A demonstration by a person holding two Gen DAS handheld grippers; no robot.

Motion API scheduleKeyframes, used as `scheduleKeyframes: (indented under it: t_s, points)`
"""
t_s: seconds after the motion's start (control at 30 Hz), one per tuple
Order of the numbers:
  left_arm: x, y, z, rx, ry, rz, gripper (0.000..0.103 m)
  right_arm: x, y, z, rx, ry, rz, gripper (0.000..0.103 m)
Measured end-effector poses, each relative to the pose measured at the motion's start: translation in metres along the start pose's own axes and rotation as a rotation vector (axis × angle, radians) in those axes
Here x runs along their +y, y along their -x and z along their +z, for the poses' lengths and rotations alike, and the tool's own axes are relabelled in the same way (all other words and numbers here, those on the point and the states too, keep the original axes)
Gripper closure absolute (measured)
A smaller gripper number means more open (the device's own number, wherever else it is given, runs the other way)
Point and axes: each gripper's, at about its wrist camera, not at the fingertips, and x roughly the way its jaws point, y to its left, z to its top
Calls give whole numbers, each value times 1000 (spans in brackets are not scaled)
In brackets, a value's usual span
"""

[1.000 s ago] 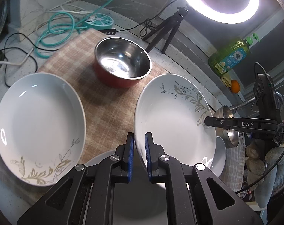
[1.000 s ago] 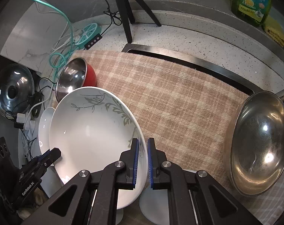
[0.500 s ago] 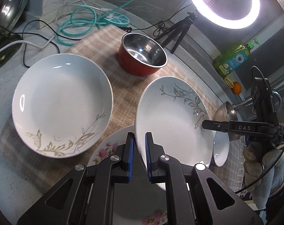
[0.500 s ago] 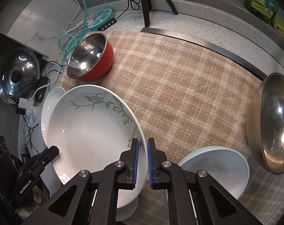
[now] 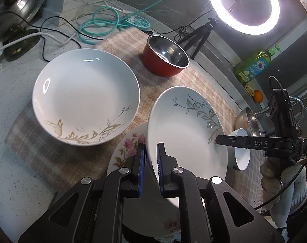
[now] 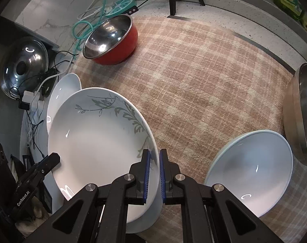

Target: Organize plates and bowls

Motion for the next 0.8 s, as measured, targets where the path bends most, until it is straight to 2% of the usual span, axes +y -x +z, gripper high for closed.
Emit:
scheduleKeyframes:
  t_s: [0.8]
  points:
    - [23,-3,-40,28,73,9,93,17,-15,-25,28,41,1,94]
